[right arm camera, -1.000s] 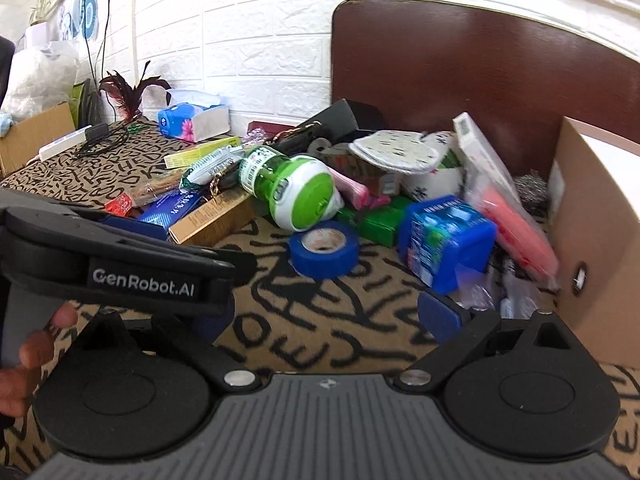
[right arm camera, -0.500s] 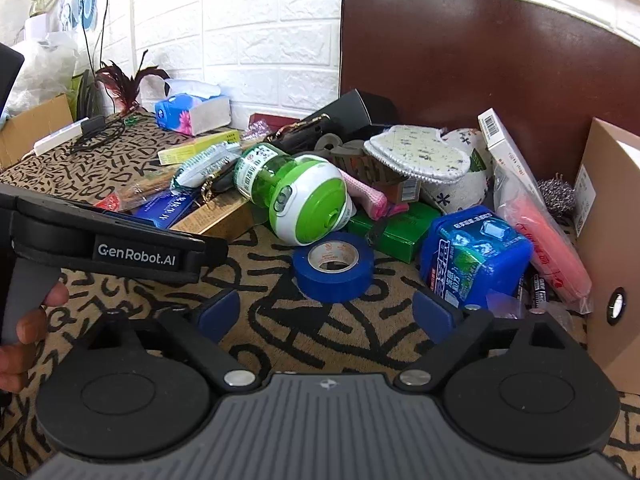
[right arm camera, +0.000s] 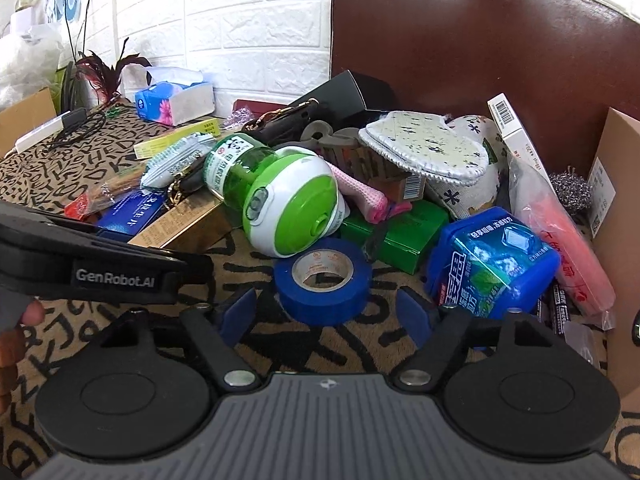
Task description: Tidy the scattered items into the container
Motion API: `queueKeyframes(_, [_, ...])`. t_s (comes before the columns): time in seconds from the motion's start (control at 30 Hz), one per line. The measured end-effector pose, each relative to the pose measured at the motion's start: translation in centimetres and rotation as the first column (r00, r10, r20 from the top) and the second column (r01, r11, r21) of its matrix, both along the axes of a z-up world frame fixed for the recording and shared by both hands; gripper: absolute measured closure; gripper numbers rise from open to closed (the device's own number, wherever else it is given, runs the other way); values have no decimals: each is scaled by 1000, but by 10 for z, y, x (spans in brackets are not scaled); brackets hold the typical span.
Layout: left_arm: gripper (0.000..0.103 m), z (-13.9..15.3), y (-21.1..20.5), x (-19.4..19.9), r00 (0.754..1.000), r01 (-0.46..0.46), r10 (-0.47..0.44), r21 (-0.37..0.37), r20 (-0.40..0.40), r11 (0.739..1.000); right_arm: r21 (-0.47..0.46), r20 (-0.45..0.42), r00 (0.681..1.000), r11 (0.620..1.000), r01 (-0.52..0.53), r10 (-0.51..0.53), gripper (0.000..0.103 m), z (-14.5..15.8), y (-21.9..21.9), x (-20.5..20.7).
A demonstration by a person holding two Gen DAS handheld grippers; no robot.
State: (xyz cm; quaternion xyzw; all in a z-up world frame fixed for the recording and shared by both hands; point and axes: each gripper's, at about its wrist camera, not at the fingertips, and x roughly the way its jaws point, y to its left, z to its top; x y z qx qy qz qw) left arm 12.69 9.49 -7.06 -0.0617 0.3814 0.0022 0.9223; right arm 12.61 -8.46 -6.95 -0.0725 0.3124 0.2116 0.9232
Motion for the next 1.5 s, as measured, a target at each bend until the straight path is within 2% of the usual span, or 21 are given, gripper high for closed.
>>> queueKeyframes(0.17, [49, -1, 2, 4, 1000, 0, 0, 3, -4, 1000, -8, 8, 1000, 1000, -6, 6, 24, -2, 5, 8])
queueKeyframes(0.23, [59, -1, 3, 4, 1000, 0, 0, 6, -9, 1000, -10, 3, 1000, 1000, -12, 12, 31, -4, 8, 11])
queueKeyframes(0.27, [67, -1, 3, 5, 1000, 0, 0, 10, -12, 1000, -7, -6, 1000, 1000, -14, 14, 41, -5, 8, 12])
queueKeyframes(0.37, [77, -1, 3, 3, 1000, 16, -16, 13, -18, 1000, -3, -8, 1000, 1000, -12, 12, 41, -5, 6, 11])
queueKeyframes(0.47, [81, 0, -2, -2, 999, 41, -40, 23, -22, 999, -11, -9, 1000, 1000, -18, 18, 41, -4, 4, 5])
queueKeyframes(0.73, [81, 2, -23, -34, 992, 121, -121, 29, -27, 992, -40, -16, 999, 999, -33, 32, 41, -1, -17, -33])
queueKeyframes(0.87, [81, 4, -33, -53, 983, 177, -177, -1, -43, 984, -52, -25, 999, 998, -34, 33, 41, 1, -29, -57])
queueKeyframes(1.0, [81, 5, -48, -74, 973, 227, -226, 18, -50, 974, -45, -35, 999, 999, -20, 18, 41, 2, -43, -82])
queueKeyframes(1.33, [81, 7, -85, -120, 934, 352, -353, -26, -62, 936, -43, -52, 998, 999, 22, -24, 41, 4, -80, -145])
queueKeyframes(1.5, [81, 8, -103, -138, 906, 418, -419, -36, -66, 908, -73, -53, 998, 997, 37, -41, 41, 6, -96, -175])
